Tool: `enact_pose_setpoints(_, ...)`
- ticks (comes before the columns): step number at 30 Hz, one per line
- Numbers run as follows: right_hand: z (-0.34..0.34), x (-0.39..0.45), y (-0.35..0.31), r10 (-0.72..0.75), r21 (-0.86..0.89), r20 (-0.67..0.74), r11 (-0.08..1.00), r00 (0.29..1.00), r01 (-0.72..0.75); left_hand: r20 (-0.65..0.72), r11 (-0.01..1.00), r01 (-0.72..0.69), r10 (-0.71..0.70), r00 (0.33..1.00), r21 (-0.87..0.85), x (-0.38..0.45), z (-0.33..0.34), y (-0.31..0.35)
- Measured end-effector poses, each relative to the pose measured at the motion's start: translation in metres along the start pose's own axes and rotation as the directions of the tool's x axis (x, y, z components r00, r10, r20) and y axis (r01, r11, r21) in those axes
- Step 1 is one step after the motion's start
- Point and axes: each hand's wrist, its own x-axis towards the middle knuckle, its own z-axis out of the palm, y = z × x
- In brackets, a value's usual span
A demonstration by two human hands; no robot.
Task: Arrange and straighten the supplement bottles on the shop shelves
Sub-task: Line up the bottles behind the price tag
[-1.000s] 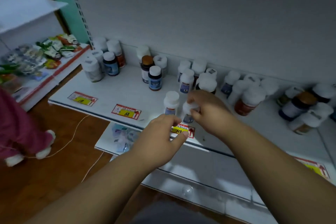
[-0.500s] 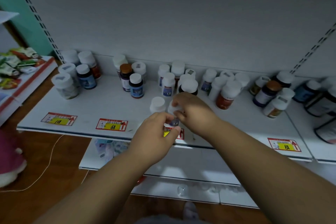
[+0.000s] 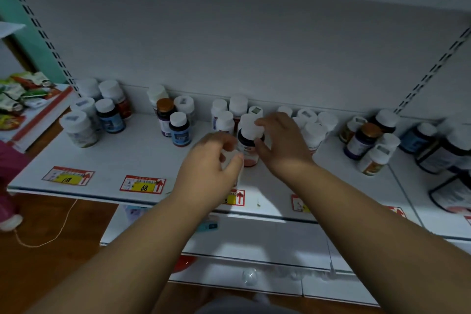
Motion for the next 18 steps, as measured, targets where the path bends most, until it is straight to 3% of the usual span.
enact_pose_setpoints(5,0.018,0.015,0.008,0.083,-0.002,0.124,0.997,0.989,-0.083,-0.038,0.999,0.044,-0.044,0.998,0.004,0.011,0.006,0.008)
enact_pose_setpoints(11,0.022,0.022,0.019,0.088,0.114,0.151,0.988,0.985,-0.106,-0.049,0.986,0.130,-0.135,0.990,-0.102,0.014,-0.001,0.005)
enact_pose_setpoints(18,0.001,-0.008,0.003,0.298,0.340,-0.052,0.903,0.953,-0.264,0.062,0.958,0.162,-0.152,0.986,-0.235,-0.001,-0.007,-0.010)
